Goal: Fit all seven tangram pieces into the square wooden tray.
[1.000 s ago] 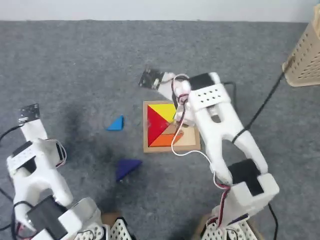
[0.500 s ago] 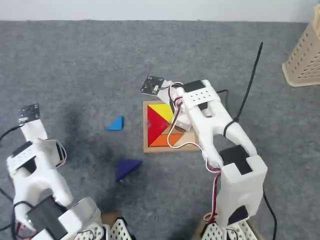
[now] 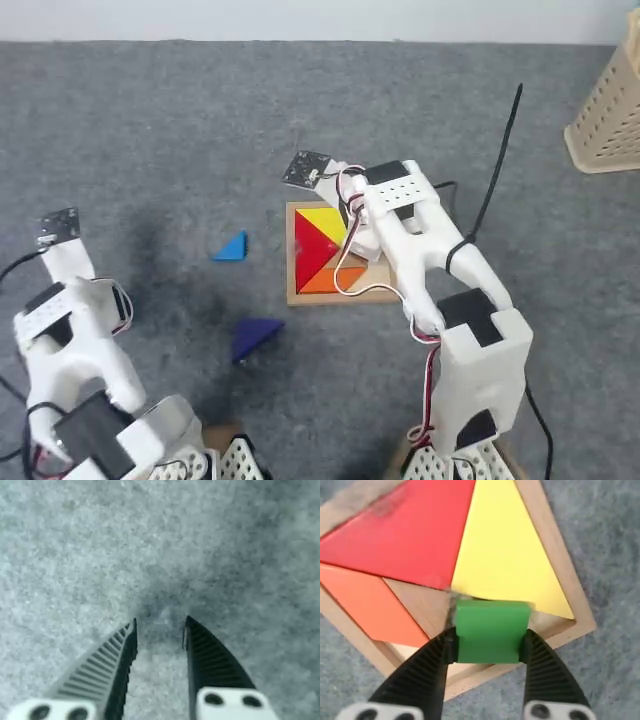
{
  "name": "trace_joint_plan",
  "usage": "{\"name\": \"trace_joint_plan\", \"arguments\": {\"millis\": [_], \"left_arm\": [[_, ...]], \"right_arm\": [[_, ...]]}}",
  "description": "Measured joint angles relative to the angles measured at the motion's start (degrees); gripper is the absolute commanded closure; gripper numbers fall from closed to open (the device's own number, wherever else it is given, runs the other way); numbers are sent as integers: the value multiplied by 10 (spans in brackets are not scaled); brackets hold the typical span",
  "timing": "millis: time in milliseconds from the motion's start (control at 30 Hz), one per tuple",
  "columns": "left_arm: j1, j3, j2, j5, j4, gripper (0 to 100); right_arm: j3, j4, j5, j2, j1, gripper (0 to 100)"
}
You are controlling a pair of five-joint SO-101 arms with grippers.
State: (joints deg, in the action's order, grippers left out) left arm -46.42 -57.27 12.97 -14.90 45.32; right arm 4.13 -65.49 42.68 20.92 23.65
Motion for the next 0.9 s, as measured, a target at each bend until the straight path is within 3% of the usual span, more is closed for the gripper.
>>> {"name": "trace_joint_plan", "arguments": {"millis": [300, 433, 667, 733, 900], "left_arm": [[0, 0, 0, 0, 0, 848], [0, 0, 0, 0, 0, 848], [0, 0, 0, 0, 0, 848], [0, 0, 0, 0, 0, 848], [0, 0, 0, 0, 0, 848]], "right_arm": [[-18, -45, -1, 0, 0, 805], [-18, -45, -1, 0, 0, 743], [-18, -45, -21, 0, 8, 746], [-19, -45, -22, 0, 7, 778], [-55, -46, -32, 1, 6, 976]]}}
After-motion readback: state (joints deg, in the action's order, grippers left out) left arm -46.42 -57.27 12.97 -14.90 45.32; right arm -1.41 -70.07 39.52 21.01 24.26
